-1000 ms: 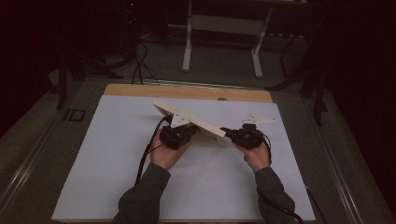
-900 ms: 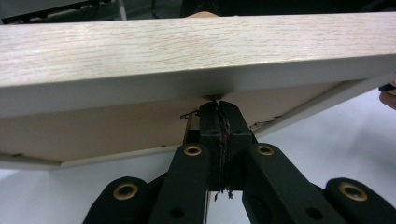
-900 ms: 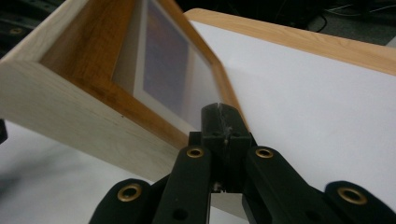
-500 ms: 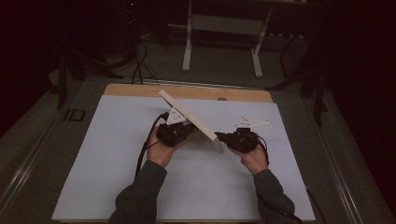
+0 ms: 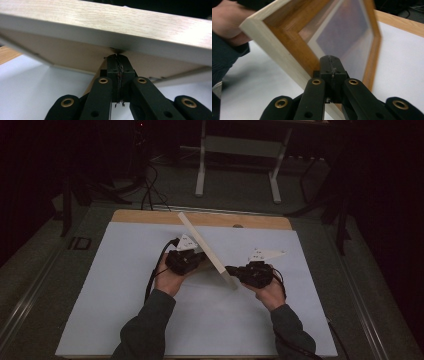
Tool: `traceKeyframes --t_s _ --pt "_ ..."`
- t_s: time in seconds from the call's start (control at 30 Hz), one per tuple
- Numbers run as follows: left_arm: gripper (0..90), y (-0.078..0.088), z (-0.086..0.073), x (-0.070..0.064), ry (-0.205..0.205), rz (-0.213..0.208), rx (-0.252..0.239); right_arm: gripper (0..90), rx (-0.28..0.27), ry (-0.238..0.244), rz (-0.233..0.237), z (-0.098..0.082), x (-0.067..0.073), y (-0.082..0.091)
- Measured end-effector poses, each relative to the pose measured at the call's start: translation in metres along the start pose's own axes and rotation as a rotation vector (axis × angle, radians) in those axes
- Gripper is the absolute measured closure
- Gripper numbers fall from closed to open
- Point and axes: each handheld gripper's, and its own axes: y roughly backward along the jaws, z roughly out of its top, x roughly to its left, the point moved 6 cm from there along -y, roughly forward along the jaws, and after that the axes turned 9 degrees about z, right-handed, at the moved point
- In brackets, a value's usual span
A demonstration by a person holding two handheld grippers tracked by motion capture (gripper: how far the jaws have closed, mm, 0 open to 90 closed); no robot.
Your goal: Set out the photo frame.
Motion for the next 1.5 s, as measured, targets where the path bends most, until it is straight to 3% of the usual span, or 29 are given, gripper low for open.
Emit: traceKeyframes --t_s 0.37,0.5,0.7,1.07,1.23,1.33,1.5 --pt "90.0 -0.007 -0.001 0.0 0.024 -0.07 -0.001 90.0 0.012 0.031 0.035 0.003 0.012 -0.011" --pt "90.0 -0.009 -0.002 -0.004 0.002 -0.088 0.005 90.0 0.016 0.037 0.041 0.005 0.015 -0.014" --pt "90.0 -0.011 -0.005 -0.008 0.001 -0.127 0.017 90.0 0.017 0.036 0.042 0.006 0.016 -0.018" --pt "90.0 -0.015 -0.01 -0.011 0.058 -0.224 0.004 90.0 0.018 0.036 0.014 0.01 0.016 -0.026" --pt "90.0 -0.018 -0.013 -0.009 0.077 -0.245 -0.001 90.0 0.013 0.024 0.011 0.011 0.015 -0.028" --pt "90.0 -0.02 -0.014 -0.011 0.075 -0.226 0.004 90.0 0.016 0.03 0.012 0.011 0.015 -0.028" --pt "85.2 -0.021 -0.017 -0.008 0.107 -0.217 0.013 90.0 0.038 0.055 -0.015 0.01 0.015 -0.028"
